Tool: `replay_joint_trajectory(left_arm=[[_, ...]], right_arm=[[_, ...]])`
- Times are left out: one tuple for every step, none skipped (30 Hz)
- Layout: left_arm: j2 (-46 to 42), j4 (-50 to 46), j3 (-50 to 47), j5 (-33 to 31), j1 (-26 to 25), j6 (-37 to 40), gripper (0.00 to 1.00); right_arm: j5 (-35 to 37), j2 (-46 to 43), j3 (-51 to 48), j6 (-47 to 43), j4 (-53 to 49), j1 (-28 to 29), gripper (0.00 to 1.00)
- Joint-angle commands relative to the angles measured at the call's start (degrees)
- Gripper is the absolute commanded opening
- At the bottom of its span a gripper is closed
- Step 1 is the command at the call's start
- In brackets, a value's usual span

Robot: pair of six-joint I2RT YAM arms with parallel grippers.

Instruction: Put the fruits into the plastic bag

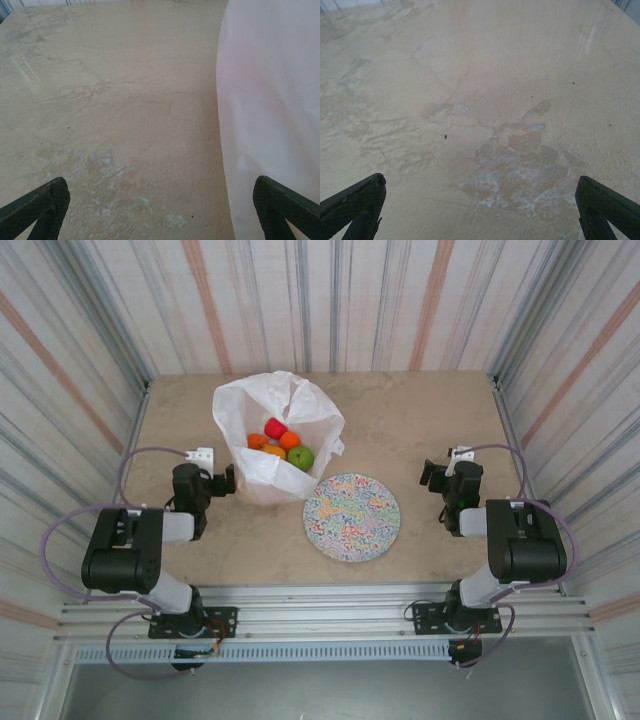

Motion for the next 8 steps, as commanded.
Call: replay_joint_trajectory(left_arm=[[-0.63,0.23,0.81,-0.01,0.29,1.11,0.99],[-0.60,0.21,0.86,-0.01,0.33,1.12,0.99],[-0.63,0.21,0.92,-0.01,0.34,1.13,0.99],[-0.62,0.21,0.83,-0.01,0.37,1.16,0.99],[-0.63,0.22,0.79,-0.01,0.37,1.06,0.99],[-0.63,0.23,0.81,-0.01,0.37,1.10,0.99],[-0.64,0.23,0.80,-0.01,0.31,1.08,0.99],[-0.71,0.27,0.76,-0.01,0.30,1.13,0.99]], right_arm=[[-0.06,-0.43,0.95,-1.15,0.79,-0.34,0.99],[-0.05,-0.43,0.90,-1.20,0.89,-0.37,0.99],[-0.01,-0.33,1.02,-1.16,0.85,-0.35,0.99],[-0.05,-0.40,0.99,-1.15,0.77,-0.38,0.99],[-0.05,-0.35,0.95,-1.23,0.81,-0.40,0.99],[-0.06,-0.34,0.94,-1.21,0.83,-0.37,0.99],[-0.02,-0.37,0.98,-1.22,0.80,-0.40,0.99],[-0.04,-0.41,0.91,-1.21,0.82,-0.41,0.99]])
